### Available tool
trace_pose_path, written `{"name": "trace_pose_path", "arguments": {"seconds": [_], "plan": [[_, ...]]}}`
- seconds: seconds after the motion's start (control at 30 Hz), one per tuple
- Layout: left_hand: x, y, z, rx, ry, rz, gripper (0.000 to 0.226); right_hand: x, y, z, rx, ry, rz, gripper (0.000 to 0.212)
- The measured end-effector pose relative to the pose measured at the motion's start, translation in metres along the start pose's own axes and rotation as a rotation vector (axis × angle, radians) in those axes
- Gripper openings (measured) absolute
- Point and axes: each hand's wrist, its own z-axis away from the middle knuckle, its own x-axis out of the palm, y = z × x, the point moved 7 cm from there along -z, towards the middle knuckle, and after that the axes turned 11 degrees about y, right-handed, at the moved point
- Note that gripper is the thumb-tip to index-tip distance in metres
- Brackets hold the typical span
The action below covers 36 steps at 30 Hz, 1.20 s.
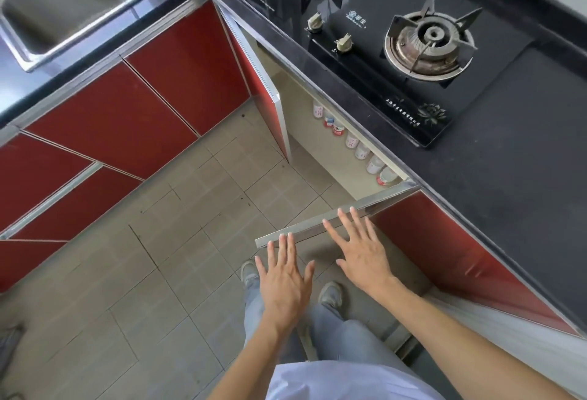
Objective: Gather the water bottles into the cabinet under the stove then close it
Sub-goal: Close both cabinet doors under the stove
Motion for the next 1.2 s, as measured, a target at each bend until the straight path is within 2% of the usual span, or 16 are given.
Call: {"name": "trace_pose_path", "arguments": {"seconds": [0.17, 0.43, 0.67, 0.87, 1.2], "plan": [[-0.021, -0.008, -0.039, 0.081, 0.016, -0.035, 0.083, -0.001, -0.014, -0.025, 0.118, -0.034, -0.030, 0.121], [-0.045, -0.019, -0.108, 0.218, -0.019, -0.086, 0.101, -0.006, -0.024, -0.064, 0.264, -0.011, -0.057, 0.119], [-0.065, -0.016, -0.169, 0.406, -0.064, -0.249, 0.089, -0.015, -0.030, -0.104, 0.419, -0.003, -0.093, 0.117], [-0.080, -0.004, -0.220, 0.501, -0.101, -0.307, 0.094, -0.021, -0.028, -0.136, 0.564, 0.006, -0.130, 0.125], [-0.104, 0.026, -0.291, 0.694, -0.125, -0.353, 0.090, -0.034, -0.017, -0.183, 0.772, 0.029, -0.189, 0.129]]}}
